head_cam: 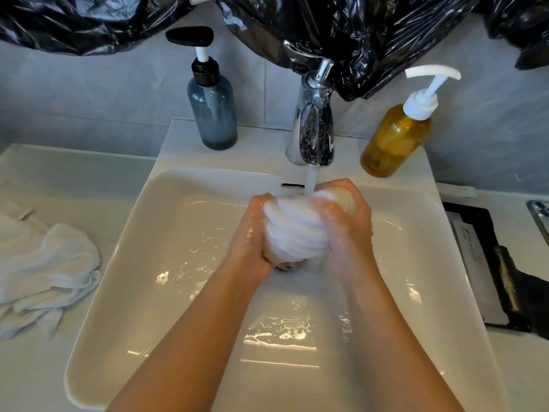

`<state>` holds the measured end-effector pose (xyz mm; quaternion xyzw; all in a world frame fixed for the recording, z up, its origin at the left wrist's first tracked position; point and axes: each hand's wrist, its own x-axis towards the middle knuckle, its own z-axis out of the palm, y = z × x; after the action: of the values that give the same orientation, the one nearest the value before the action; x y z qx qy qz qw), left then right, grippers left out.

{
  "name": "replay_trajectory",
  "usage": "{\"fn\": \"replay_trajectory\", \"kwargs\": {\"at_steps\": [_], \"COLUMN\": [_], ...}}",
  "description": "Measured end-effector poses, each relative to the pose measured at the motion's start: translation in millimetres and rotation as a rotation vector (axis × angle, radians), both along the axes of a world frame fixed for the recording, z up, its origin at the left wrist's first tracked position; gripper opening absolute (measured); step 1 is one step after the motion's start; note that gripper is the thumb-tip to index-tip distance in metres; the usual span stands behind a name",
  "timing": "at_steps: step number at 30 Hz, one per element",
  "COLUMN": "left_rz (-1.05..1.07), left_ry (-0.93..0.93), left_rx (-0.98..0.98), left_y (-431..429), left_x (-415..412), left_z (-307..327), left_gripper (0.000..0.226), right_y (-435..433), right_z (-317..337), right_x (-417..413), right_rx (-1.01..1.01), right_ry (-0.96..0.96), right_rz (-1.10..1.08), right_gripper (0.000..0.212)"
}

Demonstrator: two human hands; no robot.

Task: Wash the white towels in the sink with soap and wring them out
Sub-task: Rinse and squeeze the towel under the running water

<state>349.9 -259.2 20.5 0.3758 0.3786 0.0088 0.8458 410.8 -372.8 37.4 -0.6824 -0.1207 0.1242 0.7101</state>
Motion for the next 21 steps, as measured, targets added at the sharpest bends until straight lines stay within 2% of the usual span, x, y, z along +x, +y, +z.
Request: {"fn": "replay_trajectory", "kwargs": {"at_steps": [3,5,8,9,11,13,16,21], "left_rz": [-0.134,-0.080,0.086,0.143,0.193,0.140,0.063,0.087], "left_ry": [-0.029,-0.051,-0.111,-0.140,-0.204,-0.232,-0.174,-0.072], "left_rx": [-0.098,-0.005,0.376,0.501,0.664,0.655,0.420,0.137], "left_y": [9,11,8,7,3,0,-5,-17], "left_x": [-8,-8,-7,-8,-11,-10,-8,-6], "left_z": [3,3,0,-1,-3,-5,-5,-2], "left_gripper": [0.063,0.053,0.031,0.028,0.024,0.035,0.058,0.058], "right_y": [-3,-8,-14,-14,-13,-10,-2,10], "right_z": [-2,-8,-10,-9,-6,-4,2,9], "right_x": [6,11,15,14,14,16,16,16], "right_rx": [0.019,0.042,0.308,0.389,0.444,0.331,0.142,0.152], "right_ry": [-0.038,0.044,0.495,0.637,0.806,0.745,0.441,0.027], "right_rz": [0.025,0.103,0.244,0.246,0.158,0.057,0.027,0.012], "right_gripper": [0.007,0.023,0.062,0.063,0.044,0.026,0.014,0.029]}}
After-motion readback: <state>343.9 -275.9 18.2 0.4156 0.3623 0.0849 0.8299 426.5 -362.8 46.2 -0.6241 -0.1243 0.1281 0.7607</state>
